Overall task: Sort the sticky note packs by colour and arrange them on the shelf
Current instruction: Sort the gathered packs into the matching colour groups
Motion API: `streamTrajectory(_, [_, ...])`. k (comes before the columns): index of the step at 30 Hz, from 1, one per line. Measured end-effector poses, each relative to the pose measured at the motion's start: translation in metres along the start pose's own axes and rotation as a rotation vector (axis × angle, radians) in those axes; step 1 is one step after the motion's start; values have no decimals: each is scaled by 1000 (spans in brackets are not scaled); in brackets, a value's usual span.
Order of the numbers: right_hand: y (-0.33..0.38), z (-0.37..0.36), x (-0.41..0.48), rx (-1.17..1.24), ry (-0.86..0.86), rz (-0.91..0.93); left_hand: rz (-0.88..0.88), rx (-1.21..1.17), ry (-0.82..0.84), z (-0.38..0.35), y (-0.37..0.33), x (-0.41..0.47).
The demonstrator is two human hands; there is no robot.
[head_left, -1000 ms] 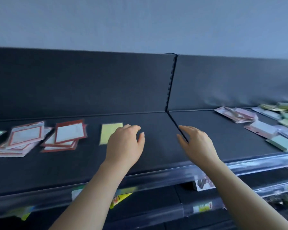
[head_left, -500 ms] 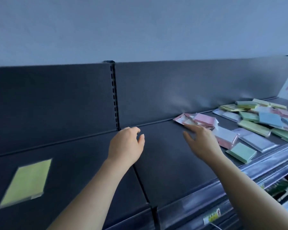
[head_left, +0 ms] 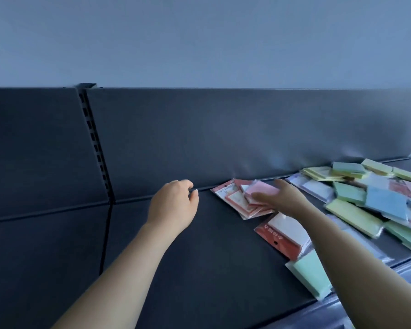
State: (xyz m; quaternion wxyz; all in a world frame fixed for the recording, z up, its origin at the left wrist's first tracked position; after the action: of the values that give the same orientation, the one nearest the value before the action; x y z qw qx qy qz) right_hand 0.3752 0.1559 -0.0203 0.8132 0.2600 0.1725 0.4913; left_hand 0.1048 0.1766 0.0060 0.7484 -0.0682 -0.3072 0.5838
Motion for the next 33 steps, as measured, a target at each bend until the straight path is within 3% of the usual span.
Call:
streamTrajectory(13, [-47, 36, 63, -301, 273, 273, 322, -1, 164, -86, -61, 18])
streamTrajectory(17, [-29, 31, 50, -143, 313, 483, 489, -235, 134, -97, -69, 21])
streamTrajectory(22, [-23, 17, 47, -96, 283, 515, 506, -650, 155, -105, -77, 19])
streamTrajectory(25, [-15, 18, 51, 3, 231, 509, 475, -670, 108, -93, -74, 15])
streamTrajectory(30, [-9, 6, 54, 213, 298, 410, 412, -689, 76, -79, -66, 5])
streamTrajectory(33, [-7, 8, 55, 280, 219, 390, 434, -642, 47, -74, -58, 1])
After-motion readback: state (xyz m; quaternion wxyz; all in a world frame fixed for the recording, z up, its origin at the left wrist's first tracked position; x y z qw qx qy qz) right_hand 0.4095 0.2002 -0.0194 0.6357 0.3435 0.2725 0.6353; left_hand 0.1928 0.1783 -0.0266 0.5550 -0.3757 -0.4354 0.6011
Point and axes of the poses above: each hand's wrist, its own x-axis towards the middle knuckle, its own z-axis out of the back of the hand, y = z × x, the point moved 6 cm from there along x, towards the middle knuckle, and after that the axes turned 4 degrees about -y, right-handed, at the moved point
